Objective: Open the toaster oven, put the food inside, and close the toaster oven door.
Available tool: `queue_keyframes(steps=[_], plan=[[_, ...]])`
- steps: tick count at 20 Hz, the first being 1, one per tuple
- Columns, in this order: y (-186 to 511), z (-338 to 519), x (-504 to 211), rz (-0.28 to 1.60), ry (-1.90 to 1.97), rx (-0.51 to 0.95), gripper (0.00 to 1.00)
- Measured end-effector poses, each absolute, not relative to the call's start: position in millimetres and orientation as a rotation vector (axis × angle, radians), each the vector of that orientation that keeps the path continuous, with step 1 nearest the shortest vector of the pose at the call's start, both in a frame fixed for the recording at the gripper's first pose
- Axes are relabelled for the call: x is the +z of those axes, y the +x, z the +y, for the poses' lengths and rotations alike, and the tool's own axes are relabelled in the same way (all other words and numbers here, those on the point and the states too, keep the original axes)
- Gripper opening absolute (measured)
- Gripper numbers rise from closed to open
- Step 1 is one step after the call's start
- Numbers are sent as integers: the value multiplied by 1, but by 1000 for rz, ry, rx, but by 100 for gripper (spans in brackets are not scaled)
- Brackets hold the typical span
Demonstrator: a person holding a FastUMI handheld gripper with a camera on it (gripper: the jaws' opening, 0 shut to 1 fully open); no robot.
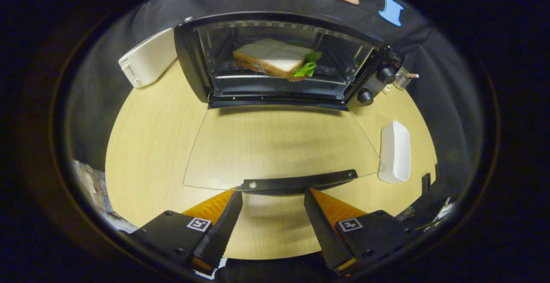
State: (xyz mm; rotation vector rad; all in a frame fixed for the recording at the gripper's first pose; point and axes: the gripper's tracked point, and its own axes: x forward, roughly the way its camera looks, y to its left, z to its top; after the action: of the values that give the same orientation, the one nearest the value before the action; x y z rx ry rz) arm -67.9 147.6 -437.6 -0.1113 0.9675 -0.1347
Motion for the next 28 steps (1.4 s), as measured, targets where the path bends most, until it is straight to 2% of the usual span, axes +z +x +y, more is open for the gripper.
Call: queue_keyframes(steps=[5, 12, 19, 28], plan=[[-59, 148, -406, 922, -159, -144, 91], [-21, 151, -353, 743, -181, -148, 92], [-2, 151, -336, 698, -221, -140, 94], [54, 152, -303, 557, -156, -138, 96]])
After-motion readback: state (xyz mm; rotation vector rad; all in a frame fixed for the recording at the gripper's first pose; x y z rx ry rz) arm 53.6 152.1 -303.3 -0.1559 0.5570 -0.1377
